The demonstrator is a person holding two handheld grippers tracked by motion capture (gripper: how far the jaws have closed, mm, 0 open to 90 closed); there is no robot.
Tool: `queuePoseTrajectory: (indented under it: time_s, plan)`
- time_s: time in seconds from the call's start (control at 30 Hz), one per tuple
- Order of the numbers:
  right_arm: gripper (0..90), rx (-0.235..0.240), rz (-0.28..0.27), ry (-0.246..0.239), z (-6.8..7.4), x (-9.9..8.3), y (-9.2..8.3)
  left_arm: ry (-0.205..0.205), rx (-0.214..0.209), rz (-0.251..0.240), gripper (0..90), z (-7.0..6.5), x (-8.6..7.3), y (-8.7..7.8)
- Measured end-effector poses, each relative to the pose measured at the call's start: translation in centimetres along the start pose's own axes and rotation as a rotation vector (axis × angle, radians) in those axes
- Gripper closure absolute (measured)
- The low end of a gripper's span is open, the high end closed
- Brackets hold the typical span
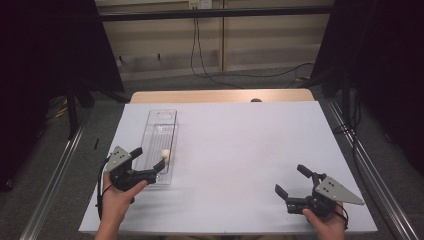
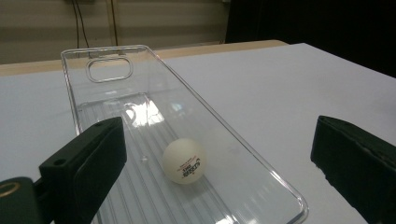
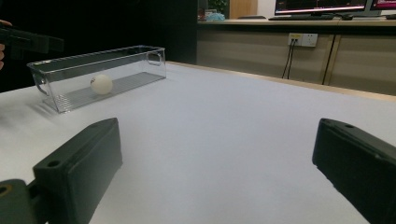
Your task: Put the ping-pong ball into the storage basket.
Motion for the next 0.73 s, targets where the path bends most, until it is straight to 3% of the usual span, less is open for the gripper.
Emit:
queuePoseTrajectory:
  time_s: [0.27,0.4,0.5,0.73]
  plan:
    - [1.2,-0.001,0.000,-0.004,-0.1,0.0,0.0,-0.016,0.008,-0.016,3.6,0.4,-0.6,-0.9]
    - [1.2,-0.002,0.000,-0.003,0.0,0.0,0.0,-0.044,0.009,-0.033,3.6,0.6,-1.2,-1.4]
    - [1.2,-0.002,-0.002,-0.005,0.0,0.0,0.1,-0.042,0.022,-0.042,3.6,0.7,-1.4,-1.6]
    - [1.2,0.001,0.001,-0.007,0.0,-0.1,0.1,-0.036,0.007,-0.054,3.2,0.6,-1.5,-1.7]
Point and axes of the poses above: each handheld gripper's, and its own axes: y roughly forward along the jaws, x roughly out of its top, z roughly to its left, the point moved 6 cm from there along y, roughly forward along the jaws, and after that the axes turned 8 degrees about -z, right-handed, at the moved point
